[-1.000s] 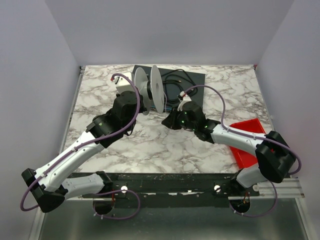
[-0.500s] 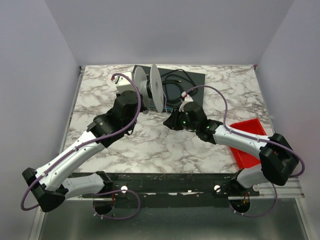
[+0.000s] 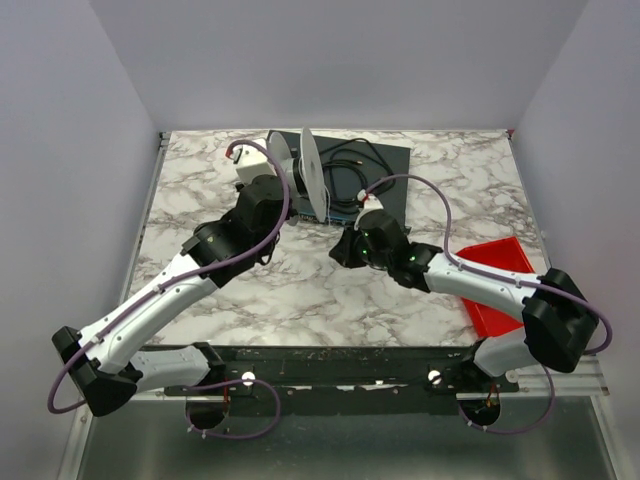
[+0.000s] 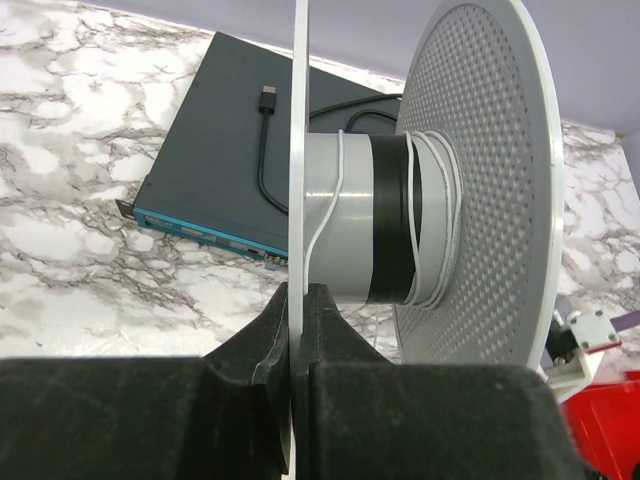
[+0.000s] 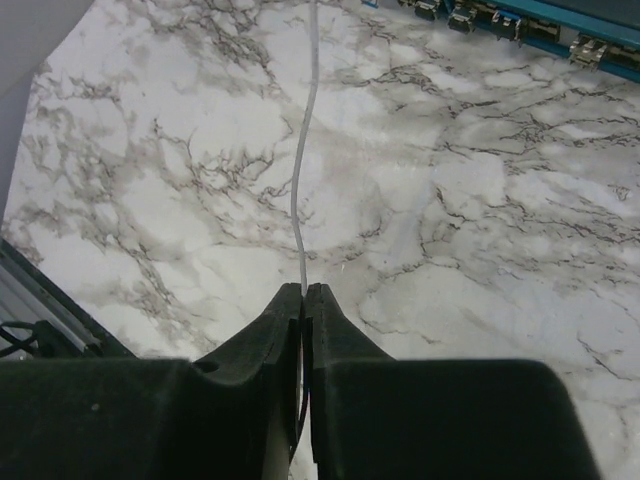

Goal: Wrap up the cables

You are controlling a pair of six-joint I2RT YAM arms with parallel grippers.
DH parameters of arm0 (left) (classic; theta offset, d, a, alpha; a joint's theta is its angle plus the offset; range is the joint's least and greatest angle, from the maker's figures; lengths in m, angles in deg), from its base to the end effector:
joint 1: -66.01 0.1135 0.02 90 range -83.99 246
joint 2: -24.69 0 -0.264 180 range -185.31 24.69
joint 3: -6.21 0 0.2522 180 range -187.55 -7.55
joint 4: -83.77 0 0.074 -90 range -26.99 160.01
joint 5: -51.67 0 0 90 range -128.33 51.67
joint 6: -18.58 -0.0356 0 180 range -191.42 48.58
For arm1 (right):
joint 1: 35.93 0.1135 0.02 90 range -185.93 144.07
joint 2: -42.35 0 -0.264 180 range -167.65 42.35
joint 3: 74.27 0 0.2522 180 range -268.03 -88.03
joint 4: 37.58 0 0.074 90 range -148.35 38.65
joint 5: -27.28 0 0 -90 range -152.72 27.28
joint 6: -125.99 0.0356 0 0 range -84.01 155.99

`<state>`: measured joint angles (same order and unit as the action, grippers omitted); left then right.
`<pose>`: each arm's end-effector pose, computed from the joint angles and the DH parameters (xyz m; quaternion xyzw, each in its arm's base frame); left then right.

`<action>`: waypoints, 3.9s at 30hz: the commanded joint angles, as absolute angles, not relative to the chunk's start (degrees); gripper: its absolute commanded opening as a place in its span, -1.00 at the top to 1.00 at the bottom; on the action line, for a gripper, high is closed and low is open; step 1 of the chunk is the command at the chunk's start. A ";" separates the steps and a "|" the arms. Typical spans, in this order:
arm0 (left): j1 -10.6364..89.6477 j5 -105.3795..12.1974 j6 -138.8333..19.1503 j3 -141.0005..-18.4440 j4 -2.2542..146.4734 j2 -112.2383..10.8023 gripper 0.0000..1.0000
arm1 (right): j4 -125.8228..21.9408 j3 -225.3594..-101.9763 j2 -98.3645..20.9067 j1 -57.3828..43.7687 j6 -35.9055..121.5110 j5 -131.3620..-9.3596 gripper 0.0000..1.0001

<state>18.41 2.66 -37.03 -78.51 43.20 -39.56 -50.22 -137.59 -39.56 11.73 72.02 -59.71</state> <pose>0.1766 -0.1588 0.4048 -0.1109 0.7857 -0.1354 0.5933 0.2139 0.2320 0.2377 -0.0754 0.8679 0.3102 0.3807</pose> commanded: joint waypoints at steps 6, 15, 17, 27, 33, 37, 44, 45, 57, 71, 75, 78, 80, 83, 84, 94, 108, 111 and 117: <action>18.54 6.92 -28.44 -85.31 41.60 -43.68 1.00 | -54.73 -141.86 -40.30 15.92 70.96 -52.20 0.99; 18.61 6.89 -28.33 -85.62 42.92 -47.12 1.00 | -56.44 -143.29 -36.24 17.54 69.79 -53.09 0.99; 18.63 6.42 -28.69 -85.68 43.45 -48.12 1.00 | -56.71 -143.79 -35.17 17.59 69.44 -53.88 0.99; 18.63 4.85 -30.55 -86.63 43.41 -52.97 1.00 | -59.88 -148.52 -30.98 17.78 67.44 -54.06 0.99; 18.63 3.93 -31.36 -87.09 43.30 -53.73 1.00 | -61.18 -150.71 -31.05 17.77 66.66 -54.23 0.99; 18.76 3.24 -32.03 -87.82 42.68 -54.21 1.00 | -61.45 -150.70 -30.33 17.81 66.72 -54.04 0.99; 18.70 1.97 -34.43 -88.50 43.43 -54.64 1.00 | -62.02 -150.18 -29.67 17.77 66.92 -54.26 0.99; 18.72 1.39 -35.56 -88.32 43.80 -54.83 1.00 | -62.40 -150.40 -29.34 17.77 66.72 -53.65 0.99; 17.49 -4.16 -44.94 -82.88 44.94 -53.07 1.00 | -72.46 -159.22 -28.96 17.77 61.19 -44.38 0.99; 10.71 1.86 -63.42 -72.69 52.97 -48.95 1.00 | -74.63 -157.07 -28.83 17.55 60.92 -41.66 0.99; 8.15 4.31 -72.67 -67.53 60.08 -47.25 1.00 | -74.73 -152.64 -27.34 17.16 63.05 -42.25 0.99; 6.94 6.23 -78.19 -64.06 65.05 -46.89 1.00 | -73.82 -148.64 -26.60 16.73 64.51 -43.31 0.99; 5.68 6.67 -82.36 -61.94 69.26 -46.94 1.00 | -72.79 -146.04 -26.33 16.39 65.42 -43.87 0.99; 3.23 8.81 -88.15 -60.47 73.43 -48.17 1.00 | -71.20 -142.82 -26.03 15.68 66.48 -44.73 0.99; 2.45 9.09 -89.34 -60.25 74.36 -48.57 1.00 | -70.84 -142.04 -25.93 15.49 66.80 -44.73 0.99; -1.83 12.77 -97.93 -56.13 80.86 -52.15 1.00 | -70.15 -136.13 -21.67 13.34 69.35 -46.52 0.99; -1.80 4.37 -94.09 -55.93 72.37 -47.38 1.00 | -69.52 -139.10 -20.87 3.96 66.19 -52.86 0.99; -1.77 4.28 -95.76 -55.72 72.80 -47.10 1.00 | -68.06 -139.07 -22.50 0.93 65.94 -56.22 0.99; -1.80 5.12 -100.04 -54.29 76.32 -47.96 1.00 | -65.15 -138.01 -27.31 -1.11 66.18 -60.14 0.99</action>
